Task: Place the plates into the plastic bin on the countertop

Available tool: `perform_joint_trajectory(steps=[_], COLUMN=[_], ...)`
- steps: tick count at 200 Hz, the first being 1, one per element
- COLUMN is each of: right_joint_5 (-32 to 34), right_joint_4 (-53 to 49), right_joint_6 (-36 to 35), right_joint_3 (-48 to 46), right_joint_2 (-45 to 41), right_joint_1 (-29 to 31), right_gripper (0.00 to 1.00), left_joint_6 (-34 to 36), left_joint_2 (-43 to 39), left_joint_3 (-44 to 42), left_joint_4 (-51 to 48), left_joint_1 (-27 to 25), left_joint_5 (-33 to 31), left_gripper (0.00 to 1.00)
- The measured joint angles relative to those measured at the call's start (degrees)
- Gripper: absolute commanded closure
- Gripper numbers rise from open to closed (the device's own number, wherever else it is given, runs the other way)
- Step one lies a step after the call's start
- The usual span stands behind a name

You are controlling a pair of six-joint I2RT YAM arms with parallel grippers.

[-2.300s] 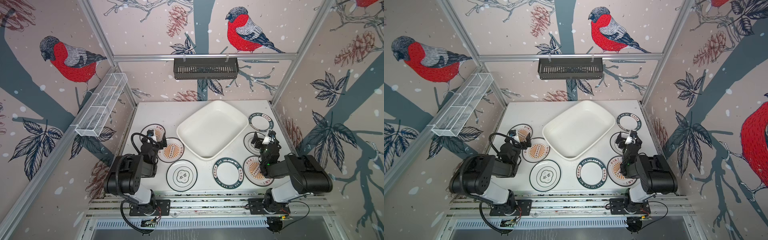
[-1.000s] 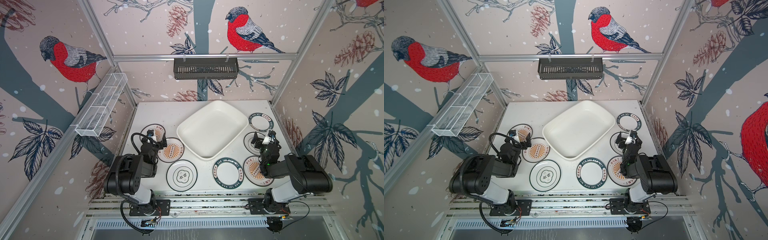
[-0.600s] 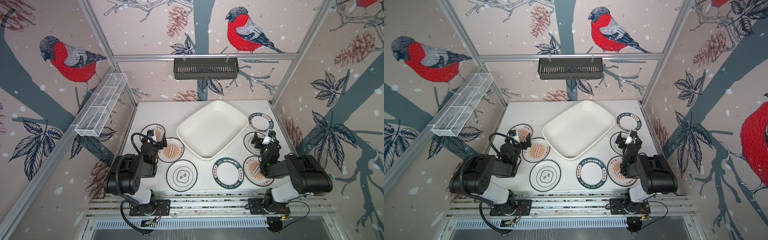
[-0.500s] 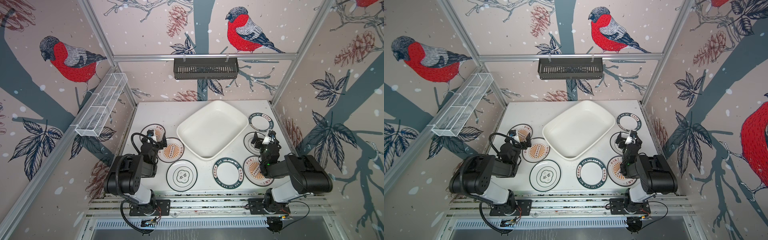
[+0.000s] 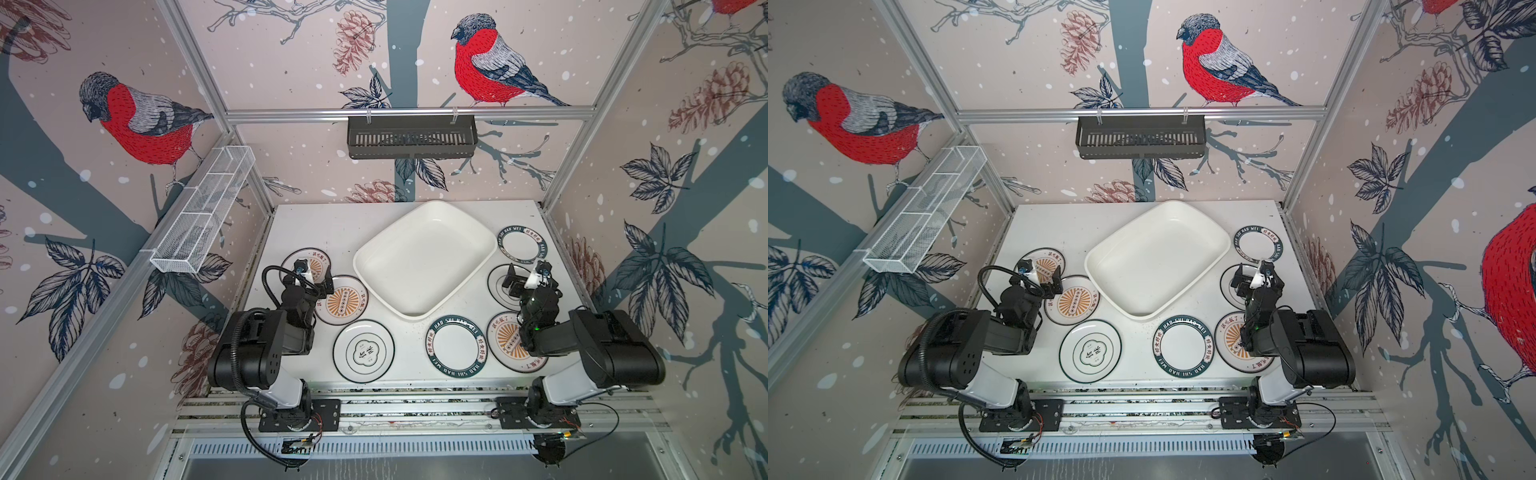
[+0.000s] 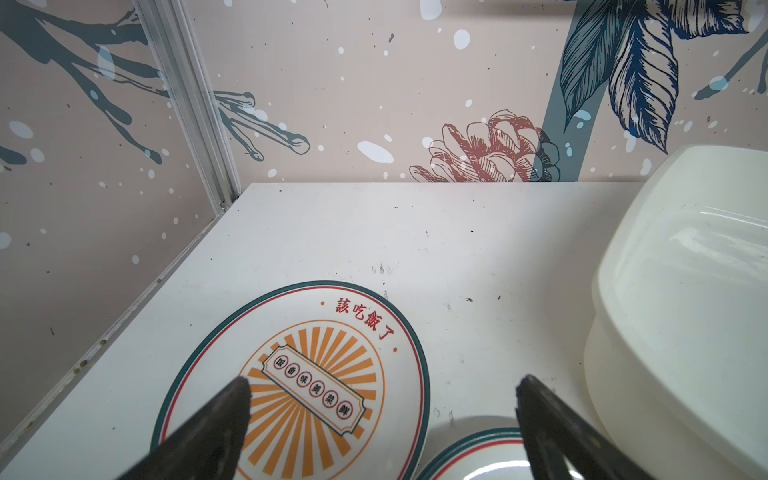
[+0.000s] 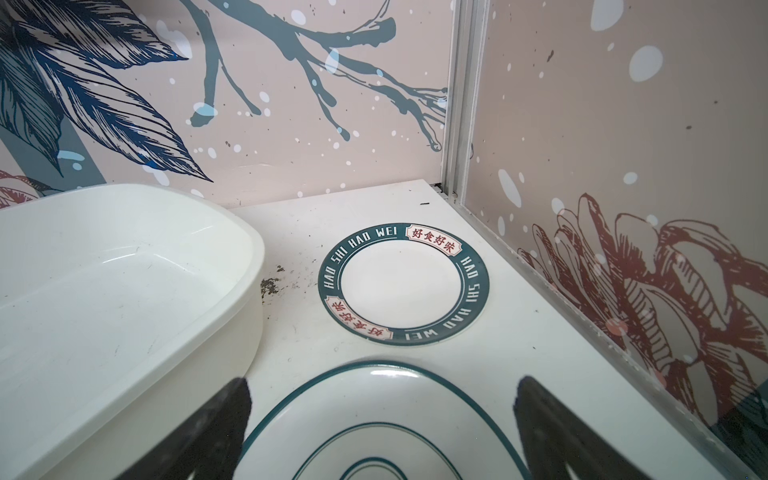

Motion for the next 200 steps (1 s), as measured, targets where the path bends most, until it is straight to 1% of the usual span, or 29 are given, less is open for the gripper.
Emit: perform_joint_trajectory(steps=[69,93,134,147,171,189,200], right_joint_5=[0.0,0.4,1.1,2.3,4.1,5.1,5.9], right_joint_4=[0.0,0.1,0.2,0.5,1.8,1.8,0.1], right_joint_6=[0.0,-0.3,-1.2,-1.3,-1.4,-1.4,-1.5], right_joint_3=[0.0,0.0,-0.1,-0.4,-2.1,-2.5,-1.4], right_joint_2=[0.0,0.1,0.1,0.1,-0.5,-2.4,-4.0], right_joint_1=[0.0,1.0,1.5,2.0,2.5,2.5,2.7], right_gripper=[0.0,0.0,0.0,0.0,0.0,0.0,0.0], left_joint_6=[0.0,0.1,0.8,1.0,1.5,1.5,1.5], left_joint_2=[0.0,0.0,-0.7,-1.8,-6.3,-9.8,-12.4], left_joint_3=[0.0,-0.3,-4.1,-4.8,-5.1,-4.1,-3.0], left_joint_4=[0.0,0.2,3.1,3.9,3.3,0.7,-2.1], left_joint_1=[-0.2,-0.5,-0.7,-0.7,-0.7,-0.7,-0.7], left_joint_5=[0.0,-0.3,-0.1,0.0,0.5,1.6,1.7], left_gripper=[0.01,0.01,0.01,0.01,0.01,0.01,0.01])
